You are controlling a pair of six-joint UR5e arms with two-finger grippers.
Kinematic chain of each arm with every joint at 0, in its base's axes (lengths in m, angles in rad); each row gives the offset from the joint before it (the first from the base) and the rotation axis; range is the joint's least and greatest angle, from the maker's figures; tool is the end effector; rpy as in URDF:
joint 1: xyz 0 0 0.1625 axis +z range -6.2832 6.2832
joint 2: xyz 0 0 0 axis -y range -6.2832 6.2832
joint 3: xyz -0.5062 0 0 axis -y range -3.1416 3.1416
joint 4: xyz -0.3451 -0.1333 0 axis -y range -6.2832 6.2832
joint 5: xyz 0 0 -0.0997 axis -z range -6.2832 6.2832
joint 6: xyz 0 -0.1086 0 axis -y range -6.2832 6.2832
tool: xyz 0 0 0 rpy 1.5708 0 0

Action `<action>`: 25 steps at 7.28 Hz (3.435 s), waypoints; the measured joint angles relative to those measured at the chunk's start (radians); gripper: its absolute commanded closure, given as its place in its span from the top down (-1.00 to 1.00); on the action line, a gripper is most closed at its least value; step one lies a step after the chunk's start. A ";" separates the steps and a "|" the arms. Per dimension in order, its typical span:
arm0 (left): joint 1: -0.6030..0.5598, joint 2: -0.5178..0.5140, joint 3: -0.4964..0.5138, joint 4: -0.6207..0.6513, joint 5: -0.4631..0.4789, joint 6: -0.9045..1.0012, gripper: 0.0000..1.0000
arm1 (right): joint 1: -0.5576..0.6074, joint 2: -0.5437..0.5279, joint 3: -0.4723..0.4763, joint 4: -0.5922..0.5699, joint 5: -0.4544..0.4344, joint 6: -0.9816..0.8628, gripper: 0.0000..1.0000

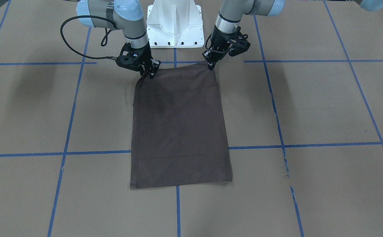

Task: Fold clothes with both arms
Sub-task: 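Grasp the near corners of the shirt with both grippers, then lift the near edge with both grippers and fold it over toward the far edge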

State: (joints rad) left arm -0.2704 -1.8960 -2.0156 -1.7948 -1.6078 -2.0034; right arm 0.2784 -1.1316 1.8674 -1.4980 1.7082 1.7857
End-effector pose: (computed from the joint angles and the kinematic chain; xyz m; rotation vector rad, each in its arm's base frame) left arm 0.5001 -0.2728 0.3775 -0.1164 1.0060 -0.6249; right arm -0.5614 -0.2836 0.3912 -0.1049 -0.8170 0.4098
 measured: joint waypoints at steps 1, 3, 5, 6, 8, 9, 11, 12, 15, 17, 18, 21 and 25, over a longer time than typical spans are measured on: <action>-0.001 0.000 0.000 0.000 0.000 0.000 -1.00 | -0.002 0.001 -0.002 -0.002 -0.001 0.000 1.00; -0.001 0.000 0.000 0.000 0.000 0.000 -1.00 | -0.004 0.013 -0.023 -0.006 -0.002 0.003 1.00; -0.002 0.000 0.000 0.000 0.000 0.000 -1.00 | -0.007 0.034 -0.065 -0.007 -0.002 0.004 1.00; -0.003 0.000 -0.001 0.000 0.000 0.000 -1.00 | -0.008 0.038 -0.072 -0.008 -0.001 0.004 0.93; -0.004 0.000 -0.002 0.000 0.000 0.000 -1.00 | -0.007 0.039 -0.073 -0.008 0.000 0.003 -0.31; -0.005 0.000 -0.003 0.000 0.000 0.000 -1.00 | -0.006 0.039 -0.071 -0.008 0.000 0.004 -0.69; -0.006 0.000 -0.003 0.000 0.000 0.000 -1.00 | -0.005 0.040 -0.067 -0.008 0.002 0.003 -1.00; -0.006 0.000 -0.003 0.000 0.000 0.000 -1.00 | -0.005 0.040 -0.067 -0.008 0.002 0.003 -1.00; -0.004 0.000 -0.002 0.000 0.001 0.000 -1.00 | -0.006 0.045 -0.067 -0.007 0.000 0.008 -1.00; -0.004 0.000 -0.002 0.000 0.002 0.000 -1.00 | -0.007 0.046 -0.066 -0.010 -0.002 0.017 -1.00; -0.004 0.000 -0.002 0.000 0.001 0.000 -1.00 | -0.007 0.046 -0.061 -0.010 -0.006 0.024 -1.00; 0.002 0.004 -0.043 0.015 -0.001 0.000 -1.00 | -0.003 0.030 0.009 -0.009 -0.009 0.046 -1.00; 0.108 0.004 -0.196 0.106 -0.004 -0.001 -1.00 | -0.055 -0.038 0.172 -0.003 0.039 0.045 -1.00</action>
State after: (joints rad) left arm -0.1626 -1.8921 -2.2112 -1.6891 -1.6120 -2.0044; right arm 0.2233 -1.1697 2.0391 -1.5012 1.7473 1.8309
